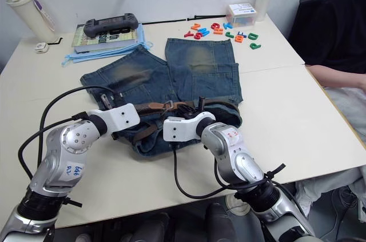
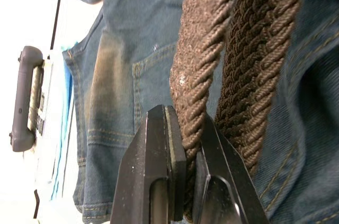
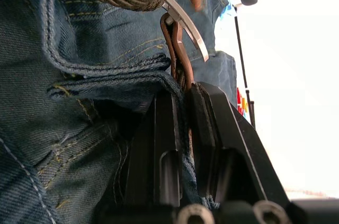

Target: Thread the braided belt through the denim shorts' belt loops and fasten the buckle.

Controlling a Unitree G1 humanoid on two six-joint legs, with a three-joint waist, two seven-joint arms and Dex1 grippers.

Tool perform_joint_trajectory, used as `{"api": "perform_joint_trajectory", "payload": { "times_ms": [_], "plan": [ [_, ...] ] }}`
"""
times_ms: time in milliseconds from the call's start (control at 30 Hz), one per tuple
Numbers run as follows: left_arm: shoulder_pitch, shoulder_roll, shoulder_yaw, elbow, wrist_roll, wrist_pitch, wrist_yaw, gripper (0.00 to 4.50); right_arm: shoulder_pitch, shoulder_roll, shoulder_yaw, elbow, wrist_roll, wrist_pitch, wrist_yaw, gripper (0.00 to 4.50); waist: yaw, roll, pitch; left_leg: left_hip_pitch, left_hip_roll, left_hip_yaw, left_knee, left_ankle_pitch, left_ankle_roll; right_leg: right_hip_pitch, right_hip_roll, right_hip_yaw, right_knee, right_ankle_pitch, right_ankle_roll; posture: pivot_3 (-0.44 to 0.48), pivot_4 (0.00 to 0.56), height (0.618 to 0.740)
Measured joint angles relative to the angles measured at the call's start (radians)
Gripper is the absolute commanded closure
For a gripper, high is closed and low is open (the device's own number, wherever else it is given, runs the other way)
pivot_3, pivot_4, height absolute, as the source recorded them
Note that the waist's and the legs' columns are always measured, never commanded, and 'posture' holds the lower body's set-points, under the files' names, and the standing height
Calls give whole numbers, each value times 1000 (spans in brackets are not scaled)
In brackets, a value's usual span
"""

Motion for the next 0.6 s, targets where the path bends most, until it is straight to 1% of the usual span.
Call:
{"api": "perform_joint_trajectory", "payload": {
  "times_ms": [267, 433, 600],
  "plan": [
    [-47, -12, -58, 60, 38, -16, 21, 4500, -1, 5, 0, 4, -8, 1, 2, 4477, 0, 0, 0, 0, 0, 0, 0, 0, 0, 0, 0, 0, 0, 0, 0, 0, 150, 738],
    [-63, -12, -62, 65, 42, -24, 22, 4500, -8, -2, 2, 4, -38, -9, 19, 4477, 0, 0, 0, 0, 0, 0, 0, 0, 0, 0, 0, 0, 0, 0, 0, 0, 150, 738],
    [-63, -8, -61, 65, 42, -24, 21, 4500, -47, 7, 7, 37, -48, -34, 22, 4477, -1, 0, 0, 0, 0, 0, 0, 0, 0, 0, 0, 0, 1, 0, 0, 0, 150, 738]
  ]
}}
